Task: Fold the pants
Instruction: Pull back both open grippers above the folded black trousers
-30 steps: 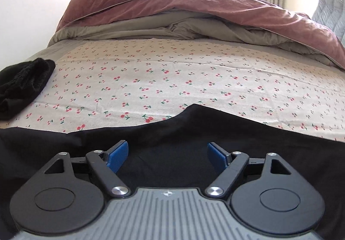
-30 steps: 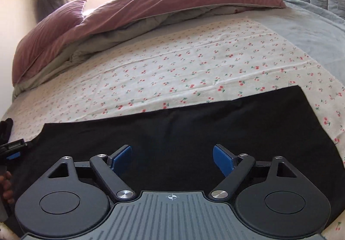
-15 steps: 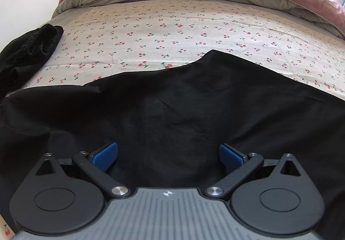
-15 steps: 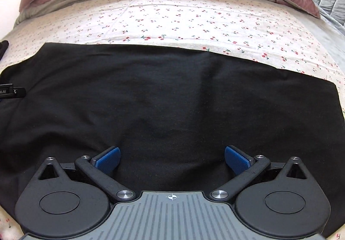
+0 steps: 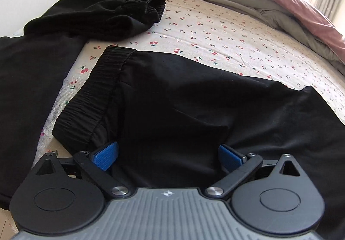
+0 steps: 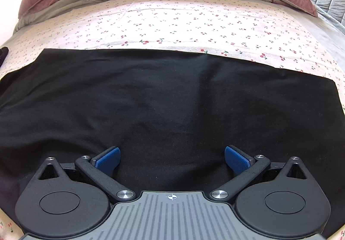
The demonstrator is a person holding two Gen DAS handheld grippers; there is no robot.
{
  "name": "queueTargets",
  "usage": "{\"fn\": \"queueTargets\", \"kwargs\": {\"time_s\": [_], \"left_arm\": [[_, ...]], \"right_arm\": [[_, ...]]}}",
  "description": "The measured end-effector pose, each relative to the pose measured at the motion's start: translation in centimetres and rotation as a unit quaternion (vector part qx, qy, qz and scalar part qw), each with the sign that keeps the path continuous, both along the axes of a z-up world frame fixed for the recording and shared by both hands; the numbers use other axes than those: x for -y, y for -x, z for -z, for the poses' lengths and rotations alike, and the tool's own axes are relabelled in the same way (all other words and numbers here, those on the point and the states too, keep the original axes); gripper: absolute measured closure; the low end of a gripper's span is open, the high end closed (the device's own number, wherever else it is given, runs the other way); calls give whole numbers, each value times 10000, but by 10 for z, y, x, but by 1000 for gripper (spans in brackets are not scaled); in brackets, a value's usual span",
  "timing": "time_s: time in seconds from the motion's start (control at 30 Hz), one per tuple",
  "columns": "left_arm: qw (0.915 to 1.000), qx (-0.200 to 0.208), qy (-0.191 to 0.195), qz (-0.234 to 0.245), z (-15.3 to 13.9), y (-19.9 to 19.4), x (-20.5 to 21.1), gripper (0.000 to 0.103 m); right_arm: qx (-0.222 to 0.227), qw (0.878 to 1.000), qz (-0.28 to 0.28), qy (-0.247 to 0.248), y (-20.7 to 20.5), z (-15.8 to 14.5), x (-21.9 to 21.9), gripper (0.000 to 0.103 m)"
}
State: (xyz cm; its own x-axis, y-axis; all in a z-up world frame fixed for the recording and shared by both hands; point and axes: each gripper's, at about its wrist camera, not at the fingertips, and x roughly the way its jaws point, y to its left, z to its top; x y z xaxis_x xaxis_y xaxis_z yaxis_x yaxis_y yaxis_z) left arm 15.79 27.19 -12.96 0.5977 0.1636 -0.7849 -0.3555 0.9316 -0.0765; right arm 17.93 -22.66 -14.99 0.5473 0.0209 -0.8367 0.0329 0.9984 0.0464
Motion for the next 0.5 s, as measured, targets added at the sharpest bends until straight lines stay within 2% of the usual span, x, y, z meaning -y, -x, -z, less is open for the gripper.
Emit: {"fn": "queueTargets", "kwargs": {"time_s": [0.07, 0.13, 0.33, 0.5], "left_arm": [[9987, -90, -379, 327, 0, 14, 7, 16], [9973, -109, -561, 472, 1, 24, 11, 16], [9974, -14, -575, 436, 6, 33, 14, 16], [9974, -107, -577, 416, 4, 33, 14, 16]], "right_arm": [[-1, 10000, -25, 7, 2, 0, 0, 0], [-34, 10000, -21, -4, 2, -1, 0, 0], [-116, 9999, -26, -62, 6, -2, 3, 0], [-146, 9998, -8, -118, 13, -4, 14, 0]]}}
